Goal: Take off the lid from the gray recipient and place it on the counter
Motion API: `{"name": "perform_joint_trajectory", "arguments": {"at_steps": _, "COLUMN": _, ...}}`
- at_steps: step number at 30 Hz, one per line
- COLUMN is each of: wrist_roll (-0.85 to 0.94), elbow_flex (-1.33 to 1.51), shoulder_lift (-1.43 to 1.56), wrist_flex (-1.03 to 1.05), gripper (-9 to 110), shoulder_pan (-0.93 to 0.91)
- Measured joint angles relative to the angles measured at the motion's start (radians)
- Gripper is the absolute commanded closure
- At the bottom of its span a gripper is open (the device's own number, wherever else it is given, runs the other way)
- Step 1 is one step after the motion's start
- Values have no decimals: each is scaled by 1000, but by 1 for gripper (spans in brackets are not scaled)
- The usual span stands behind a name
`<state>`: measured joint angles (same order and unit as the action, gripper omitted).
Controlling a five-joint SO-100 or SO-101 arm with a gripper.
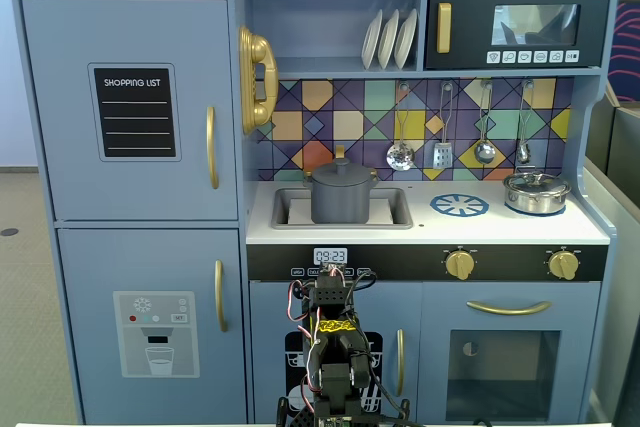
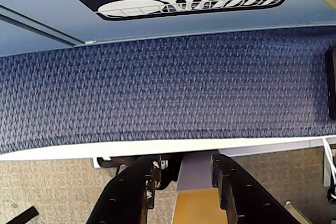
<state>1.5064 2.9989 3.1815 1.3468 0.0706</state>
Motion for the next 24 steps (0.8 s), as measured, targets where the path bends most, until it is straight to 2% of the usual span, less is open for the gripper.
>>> {"name": "perform_joint_trajectory", "arguments": {"at_steps": 15, "wrist_roll": 87, "elbow_flex": -26, "shoulder_lift": 0, "wrist_flex": 5, "gripper": 101, "shoulder_pan": -60}}
{"name": "perform_joint_trajectory", "arguments": {"at_steps": 18, "wrist_roll": 71, "elbow_flex": -130, "shoulder_lift": -20, "wrist_flex": -35, "gripper": 101, "shoulder_pan": -52}}
{"name": "perform_joint_trajectory", "arguments": {"at_steps": 24, "wrist_roll": 123, "elbow_flex": -445, "shoulder_lift": -117, "wrist_flex": -252, "gripper": 101, "shoulder_pan": -46}}
